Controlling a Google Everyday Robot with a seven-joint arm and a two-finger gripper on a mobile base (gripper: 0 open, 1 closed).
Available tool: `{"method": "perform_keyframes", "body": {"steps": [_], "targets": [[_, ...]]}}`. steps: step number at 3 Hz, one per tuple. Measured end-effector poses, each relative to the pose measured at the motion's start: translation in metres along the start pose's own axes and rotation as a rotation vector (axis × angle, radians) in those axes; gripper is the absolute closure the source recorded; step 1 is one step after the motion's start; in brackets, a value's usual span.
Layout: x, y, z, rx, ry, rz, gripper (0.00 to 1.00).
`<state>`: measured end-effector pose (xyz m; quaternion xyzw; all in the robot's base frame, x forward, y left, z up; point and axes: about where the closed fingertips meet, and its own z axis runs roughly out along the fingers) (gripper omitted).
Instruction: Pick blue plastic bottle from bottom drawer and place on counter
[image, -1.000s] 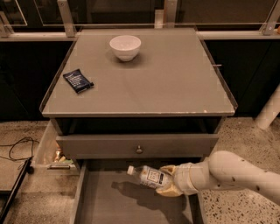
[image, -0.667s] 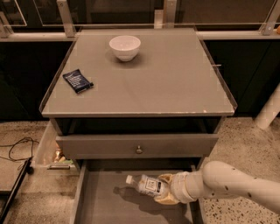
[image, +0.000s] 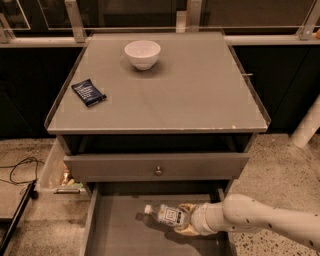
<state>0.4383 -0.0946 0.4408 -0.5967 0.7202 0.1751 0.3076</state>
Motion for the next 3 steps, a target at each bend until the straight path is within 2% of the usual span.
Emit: {"method": "perform_keyframes", "body": {"steps": [2, 3], "targets": [[0.028, -0.002, 0.028, 0.012, -0.04, 0.016, 1.0], [0.037, -0.002, 0.04, 0.001, -0.062, 0.035, 1.0]]}}
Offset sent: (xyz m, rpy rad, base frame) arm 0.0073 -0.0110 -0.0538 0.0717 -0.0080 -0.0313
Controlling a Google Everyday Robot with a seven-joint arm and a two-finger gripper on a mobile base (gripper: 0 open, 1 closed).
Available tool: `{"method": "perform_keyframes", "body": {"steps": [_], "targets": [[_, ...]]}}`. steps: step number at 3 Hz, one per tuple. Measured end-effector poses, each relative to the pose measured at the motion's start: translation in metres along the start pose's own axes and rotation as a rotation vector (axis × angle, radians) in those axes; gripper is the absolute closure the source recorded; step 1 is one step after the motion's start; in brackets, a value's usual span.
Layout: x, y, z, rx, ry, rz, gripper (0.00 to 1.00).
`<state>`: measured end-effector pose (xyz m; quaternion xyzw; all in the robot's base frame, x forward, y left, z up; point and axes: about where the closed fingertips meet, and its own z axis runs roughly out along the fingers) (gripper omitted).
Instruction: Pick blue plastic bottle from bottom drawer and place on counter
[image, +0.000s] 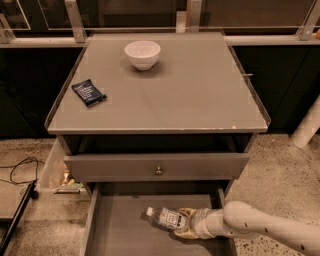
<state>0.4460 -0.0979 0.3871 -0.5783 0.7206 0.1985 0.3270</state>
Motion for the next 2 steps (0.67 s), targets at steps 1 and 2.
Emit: {"method": "perform_keyframes", "body": {"steps": [1, 2], "targets": [[0.0029, -0.0019, 0.0095, -0.008, -0.023, 0.012, 1.0], [0.0018, -0.0021, 0.0145, -0.007, -0.042, 0.02, 1.0]]}}
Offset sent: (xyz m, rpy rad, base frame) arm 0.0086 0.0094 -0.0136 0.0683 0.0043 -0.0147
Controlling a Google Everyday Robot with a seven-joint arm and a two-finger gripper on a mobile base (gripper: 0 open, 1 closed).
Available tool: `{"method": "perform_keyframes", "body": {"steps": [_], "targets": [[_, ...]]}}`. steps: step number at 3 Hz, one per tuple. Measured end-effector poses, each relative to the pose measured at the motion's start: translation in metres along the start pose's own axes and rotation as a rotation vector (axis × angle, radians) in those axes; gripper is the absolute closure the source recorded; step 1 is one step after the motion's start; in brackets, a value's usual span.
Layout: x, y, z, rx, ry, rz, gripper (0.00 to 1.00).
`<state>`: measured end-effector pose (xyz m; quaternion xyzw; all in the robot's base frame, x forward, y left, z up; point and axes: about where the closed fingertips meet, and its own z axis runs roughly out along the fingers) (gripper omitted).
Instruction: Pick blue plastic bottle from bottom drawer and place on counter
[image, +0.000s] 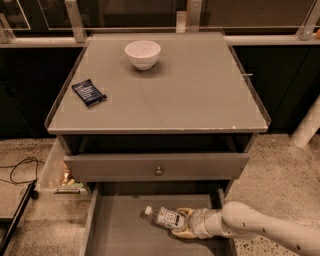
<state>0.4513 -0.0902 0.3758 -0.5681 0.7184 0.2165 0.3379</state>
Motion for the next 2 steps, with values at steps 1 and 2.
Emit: {"method": "perform_keyframes", "body": {"steps": [1, 2], "targets": [[0.0, 0.0, 0.0, 0.0, 0.0, 0.0, 0.81], [0.0, 0.0, 0.0, 0.0, 0.0, 0.0, 0.57]]}}
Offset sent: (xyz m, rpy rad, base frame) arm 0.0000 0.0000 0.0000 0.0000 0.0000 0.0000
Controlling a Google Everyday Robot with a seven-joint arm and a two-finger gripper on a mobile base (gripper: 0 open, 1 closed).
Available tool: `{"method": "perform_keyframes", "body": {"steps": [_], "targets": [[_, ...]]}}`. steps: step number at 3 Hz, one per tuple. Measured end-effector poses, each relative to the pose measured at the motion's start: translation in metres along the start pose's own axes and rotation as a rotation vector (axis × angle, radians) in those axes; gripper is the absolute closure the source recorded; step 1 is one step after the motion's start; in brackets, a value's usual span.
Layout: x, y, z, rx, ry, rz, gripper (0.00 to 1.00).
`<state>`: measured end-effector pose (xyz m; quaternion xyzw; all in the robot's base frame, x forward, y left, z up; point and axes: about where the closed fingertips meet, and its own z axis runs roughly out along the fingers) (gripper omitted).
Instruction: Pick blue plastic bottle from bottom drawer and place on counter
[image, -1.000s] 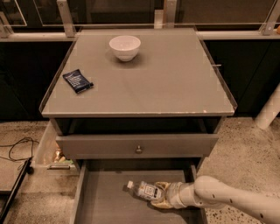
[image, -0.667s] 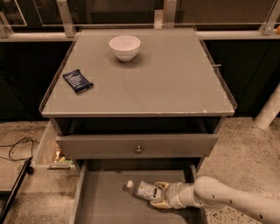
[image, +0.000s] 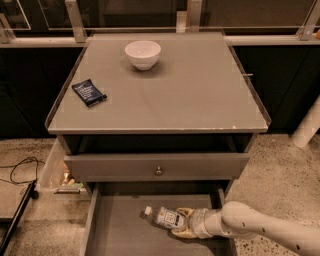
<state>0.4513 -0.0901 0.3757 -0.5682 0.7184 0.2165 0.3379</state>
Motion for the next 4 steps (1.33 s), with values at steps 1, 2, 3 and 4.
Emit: {"method": "perform_keyframes", "body": {"steps": [1, 2, 3, 4], "targets": [[0.0, 0.0, 0.0, 0.0, 0.0, 0.0, 0.34], [0.0, 0.0, 0.0, 0.0, 0.0, 0.0, 0.11], [0.0, 0.0, 0.0, 0.0, 0.0, 0.0, 0.0], [0.0, 0.0001, 0.0001, 0.0, 0.0, 0.0, 0.0]]}}
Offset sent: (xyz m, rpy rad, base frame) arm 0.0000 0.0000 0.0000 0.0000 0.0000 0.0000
